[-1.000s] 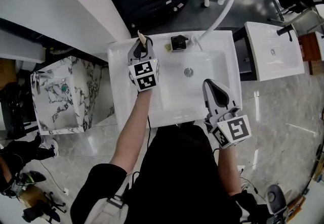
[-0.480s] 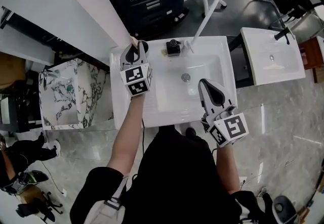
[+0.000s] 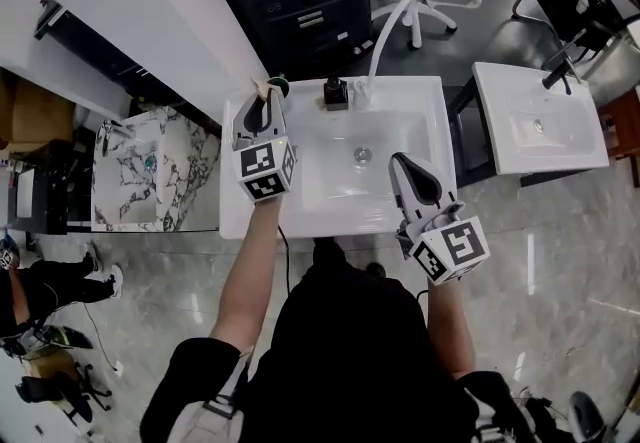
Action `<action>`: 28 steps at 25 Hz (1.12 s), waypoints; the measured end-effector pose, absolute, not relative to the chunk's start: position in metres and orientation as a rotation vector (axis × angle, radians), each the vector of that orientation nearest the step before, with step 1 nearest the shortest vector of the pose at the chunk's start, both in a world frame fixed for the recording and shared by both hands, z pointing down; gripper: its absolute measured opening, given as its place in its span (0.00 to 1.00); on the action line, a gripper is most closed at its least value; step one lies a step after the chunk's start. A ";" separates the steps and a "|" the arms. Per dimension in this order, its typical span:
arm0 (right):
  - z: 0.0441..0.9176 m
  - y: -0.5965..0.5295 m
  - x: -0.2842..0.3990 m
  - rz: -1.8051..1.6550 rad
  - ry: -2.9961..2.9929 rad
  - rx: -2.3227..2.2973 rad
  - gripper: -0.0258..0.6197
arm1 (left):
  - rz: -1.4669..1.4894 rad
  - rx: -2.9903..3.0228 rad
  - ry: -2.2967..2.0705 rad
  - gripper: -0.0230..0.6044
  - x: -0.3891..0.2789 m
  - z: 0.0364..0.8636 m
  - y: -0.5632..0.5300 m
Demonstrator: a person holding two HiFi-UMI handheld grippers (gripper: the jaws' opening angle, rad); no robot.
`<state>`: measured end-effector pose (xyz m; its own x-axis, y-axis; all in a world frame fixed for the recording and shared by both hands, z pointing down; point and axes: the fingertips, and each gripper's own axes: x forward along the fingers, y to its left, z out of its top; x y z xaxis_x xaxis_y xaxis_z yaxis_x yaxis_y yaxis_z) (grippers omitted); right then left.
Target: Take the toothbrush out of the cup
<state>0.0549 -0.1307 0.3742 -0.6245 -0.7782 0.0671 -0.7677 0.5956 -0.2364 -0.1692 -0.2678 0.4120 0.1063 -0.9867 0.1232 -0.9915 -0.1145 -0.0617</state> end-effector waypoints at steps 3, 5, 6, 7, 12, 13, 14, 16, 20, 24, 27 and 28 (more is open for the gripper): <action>0.371 -0.119 0.067 -0.370 2.770 -1.300 0.09 | 0.182 2.322 -2.056 0.11 -0.157 0.406 -0.246; 0.371 -0.109 0.073 -0.367 2.776 -1.274 0.09 | 0.172 2.327 -2.047 0.11 -0.148 0.406 -0.228; 0.371 -0.103 0.077 -0.366 2.780 -1.261 0.09 | 0.169 2.329 -2.043 0.11 -0.143 0.406 -0.219; 0.372 -0.097 0.080 -0.366 2.784 -1.248 0.09 | 0.164 2.329 -2.039 0.11 -0.138 0.406 -0.209; 0.375 -0.067 0.097 -0.371 2.819 -1.184 0.09 | 0.130 2.329 -2.021 0.11 -0.108 0.404 -0.160; 0.376 -0.061 0.101 -0.374 2.826 -1.174 0.09 | 0.125 2.330 -2.018 0.11 -0.102 0.403 -0.151; 0.377 -0.055 0.105 -0.379 2.832 -1.167 0.09 | 0.119 2.332 -2.016 0.11 -0.097 0.401 -0.142; 0.378 -0.045 0.110 -0.385 2.842 -1.155 0.09 | 0.104 2.339 -2.012 0.11 -0.087 0.397 -0.125; 0.377 -0.026 0.110 -0.374 2.866 -1.123 0.09 | 0.092 2.356 -2.007 0.11 -0.072 0.385 -0.092; 0.372 -0.017 0.106 -0.360 2.874 -1.093 0.09 | 0.111 2.405 -2.012 0.11 -0.059 0.372 -0.063; 0.374 -0.012 0.102 -0.372 2.877 -1.075 0.09 | 0.110 2.427 -2.004 0.11 -0.052 0.366 -0.044; 0.375 -0.011 0.100 -0.379 2.875 -1.072 0.09 | 0.099 2.426 -2.003 0.11 -0.052 0.364 -0.039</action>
<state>0.1001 -0.0108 0.3749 -0.7584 -0.6506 0.0387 -0.6384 0.7295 -0.2454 -0.0517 -0.0387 0.3637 0.1882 -0.9811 0.0451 -0.9807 -0.1902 -0.0445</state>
